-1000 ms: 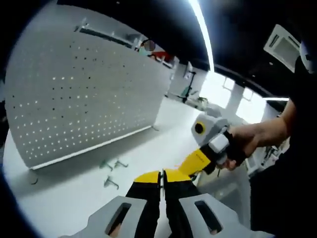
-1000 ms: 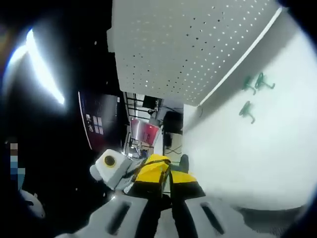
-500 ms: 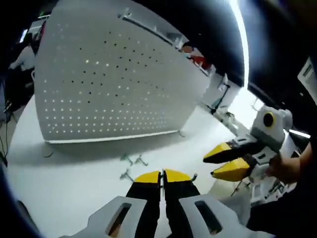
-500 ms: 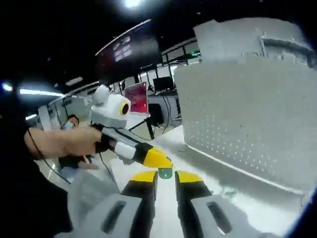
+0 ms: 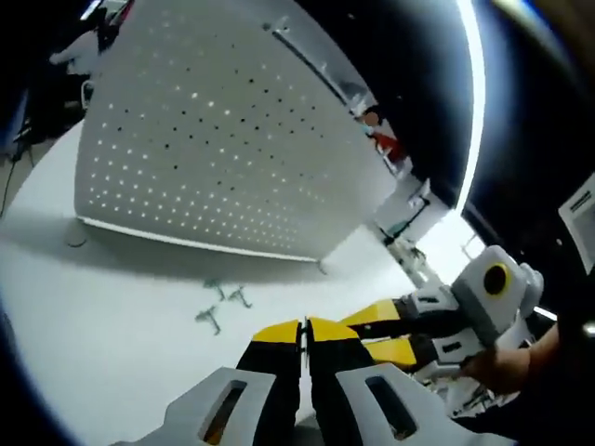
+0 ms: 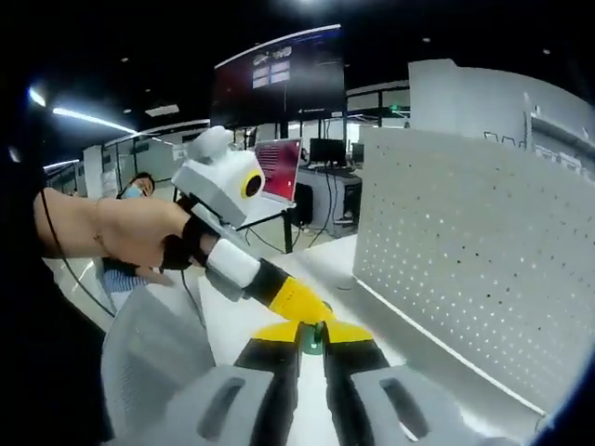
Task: Insert the hook assembly into the mounting plate slot until the hook locks in place.
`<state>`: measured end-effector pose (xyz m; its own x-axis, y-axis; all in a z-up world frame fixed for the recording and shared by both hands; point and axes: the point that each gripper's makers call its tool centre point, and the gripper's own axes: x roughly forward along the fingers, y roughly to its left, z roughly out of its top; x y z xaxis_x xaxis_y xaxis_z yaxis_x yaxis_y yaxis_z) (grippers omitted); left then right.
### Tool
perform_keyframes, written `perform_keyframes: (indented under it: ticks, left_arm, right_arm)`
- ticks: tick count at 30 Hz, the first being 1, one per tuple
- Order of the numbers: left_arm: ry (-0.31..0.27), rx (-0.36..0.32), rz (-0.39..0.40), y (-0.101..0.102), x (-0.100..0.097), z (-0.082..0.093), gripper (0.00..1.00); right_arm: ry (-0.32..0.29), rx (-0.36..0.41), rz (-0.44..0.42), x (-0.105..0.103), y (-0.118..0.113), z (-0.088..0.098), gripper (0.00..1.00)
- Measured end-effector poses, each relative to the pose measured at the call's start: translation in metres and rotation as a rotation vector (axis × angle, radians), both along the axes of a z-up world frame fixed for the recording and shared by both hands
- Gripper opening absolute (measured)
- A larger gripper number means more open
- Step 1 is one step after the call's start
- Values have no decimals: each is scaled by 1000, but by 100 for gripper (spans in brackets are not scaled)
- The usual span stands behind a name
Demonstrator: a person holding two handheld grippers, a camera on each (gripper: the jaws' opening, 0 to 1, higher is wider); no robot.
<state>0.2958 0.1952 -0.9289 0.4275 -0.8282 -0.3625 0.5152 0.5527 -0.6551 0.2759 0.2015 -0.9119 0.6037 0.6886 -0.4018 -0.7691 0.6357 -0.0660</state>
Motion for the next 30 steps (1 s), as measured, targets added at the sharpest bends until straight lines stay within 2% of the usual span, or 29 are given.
perform_keyframes:
  ticks: [1,4,13,14,15,18,21,23,24,26,30]
  left_arm:
    - [-1,-6,0,0,0,1,1]
    - [9,-37,4,-1,-1,5,1]
    - [-2,-34,-24,1,-4,8,1]
    - [4,-35,-29,1,-5,8,1]
    - [12,-59,-23,1,-4,12,1]
    - [8,-37,-39,1,-7,10,1]
    - [16,-51,-35,2,-7,9,1]
    - [-6,-62,-44,1,-7,10,2]
    - [-53,-43,-61,1,-8,10,2]
    - [-86,-38,-61,1,-7,12,2]
    - [-84,-62,-49,2,-6,15,3]
  right_arm:
    - [-12,-20,3,1,-1,-1,3]
    - [-15,-10,3,1,0,2,2]
    - [-13,-31,41,-1,3,0,1]
    - [-22,-33,43,-3,4,2,1]
    - [-64,-33,39,-2,4,6,1]
    - [-53,-67,46,-4,6,2,0]
    - [-48,-59,35,-5,5,2,0]
    - [-34,-38,18,-5,5,3,0]
    - [-34,-38,20,-5,5,3,0]
    - [-39,-33,11,-6,4,3,0]
    - [-37,-14,2,-4,4,7,0]
